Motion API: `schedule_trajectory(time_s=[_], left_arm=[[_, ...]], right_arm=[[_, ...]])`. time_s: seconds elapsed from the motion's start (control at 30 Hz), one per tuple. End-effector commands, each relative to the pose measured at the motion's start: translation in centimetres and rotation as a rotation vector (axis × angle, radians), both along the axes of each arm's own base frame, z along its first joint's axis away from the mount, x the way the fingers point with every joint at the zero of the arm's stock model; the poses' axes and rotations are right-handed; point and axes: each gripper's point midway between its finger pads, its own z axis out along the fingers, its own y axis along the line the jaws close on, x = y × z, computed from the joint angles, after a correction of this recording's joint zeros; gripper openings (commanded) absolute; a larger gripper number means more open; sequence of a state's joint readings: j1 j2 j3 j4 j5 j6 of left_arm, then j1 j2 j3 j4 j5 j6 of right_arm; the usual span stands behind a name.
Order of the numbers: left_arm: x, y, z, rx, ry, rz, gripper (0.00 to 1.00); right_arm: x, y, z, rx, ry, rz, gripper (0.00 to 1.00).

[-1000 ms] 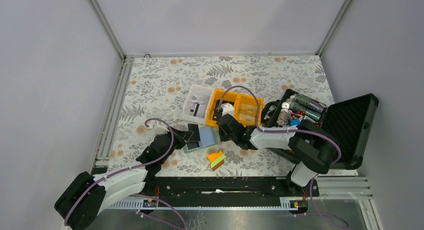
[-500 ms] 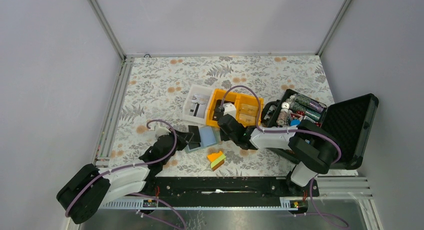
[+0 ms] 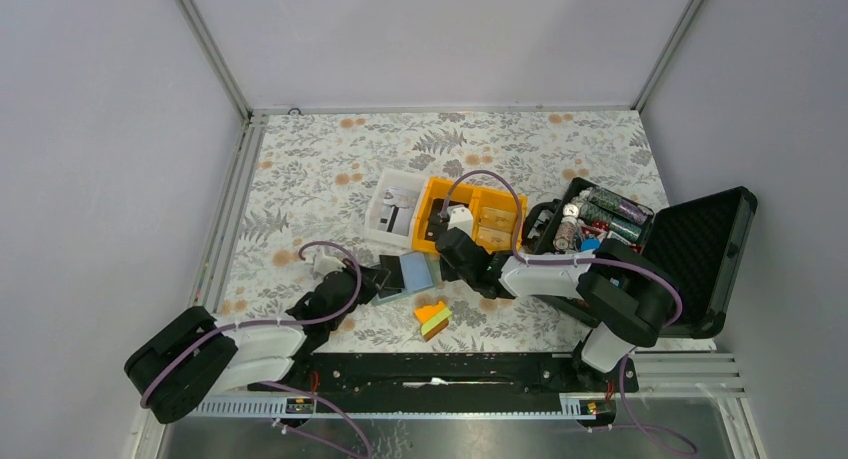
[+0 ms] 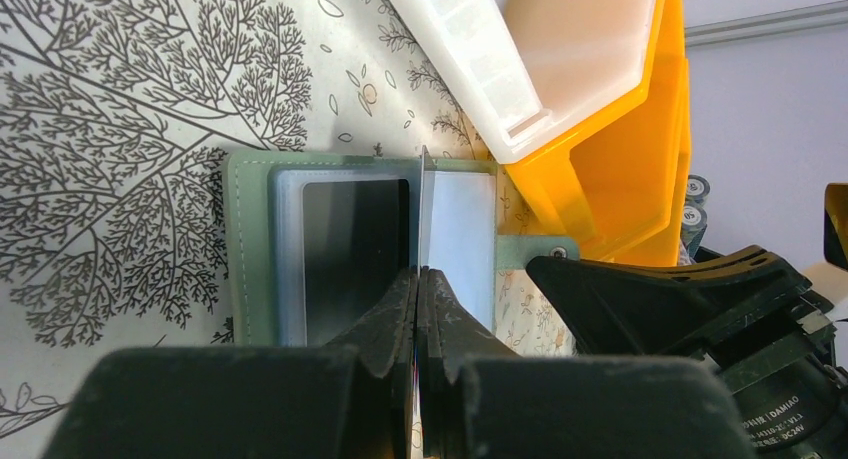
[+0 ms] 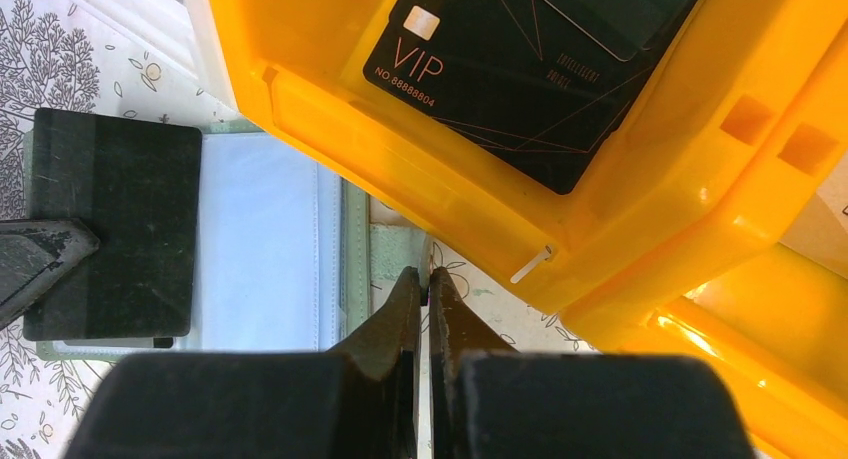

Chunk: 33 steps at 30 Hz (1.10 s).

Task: Put the credit cards into the card holder
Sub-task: Insert the credit card into the card holder.

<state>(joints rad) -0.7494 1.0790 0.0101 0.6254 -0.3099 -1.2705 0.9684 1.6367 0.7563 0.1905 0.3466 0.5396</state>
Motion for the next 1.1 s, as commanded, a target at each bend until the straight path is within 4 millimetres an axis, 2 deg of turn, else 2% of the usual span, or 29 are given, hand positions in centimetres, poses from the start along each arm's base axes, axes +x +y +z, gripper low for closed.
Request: schedule_trajectory(time_s=[0.0, 0.63, 1.07], left_arm=[[-1.2, 1.8, -2.3, 0.004, 0.035, 0.058, 0.00], [-2.2, 3.3, -3.5, 0.031, 0.076, 0.153, 0.00], [-2.1, 2.1, -3.7, 0.048, 0.064, 0.114, 0.00]], right_arm=[[1.1, 0.3, 1.2, 0.015, -0.031, -0.043, 0.00], [1.3, 0.3, 0.9, 0.003, -0.025, -0.054, 0.00], [1.3, 0.2, 0.9, 0.002, -0.023, -0.055, 0.00]])
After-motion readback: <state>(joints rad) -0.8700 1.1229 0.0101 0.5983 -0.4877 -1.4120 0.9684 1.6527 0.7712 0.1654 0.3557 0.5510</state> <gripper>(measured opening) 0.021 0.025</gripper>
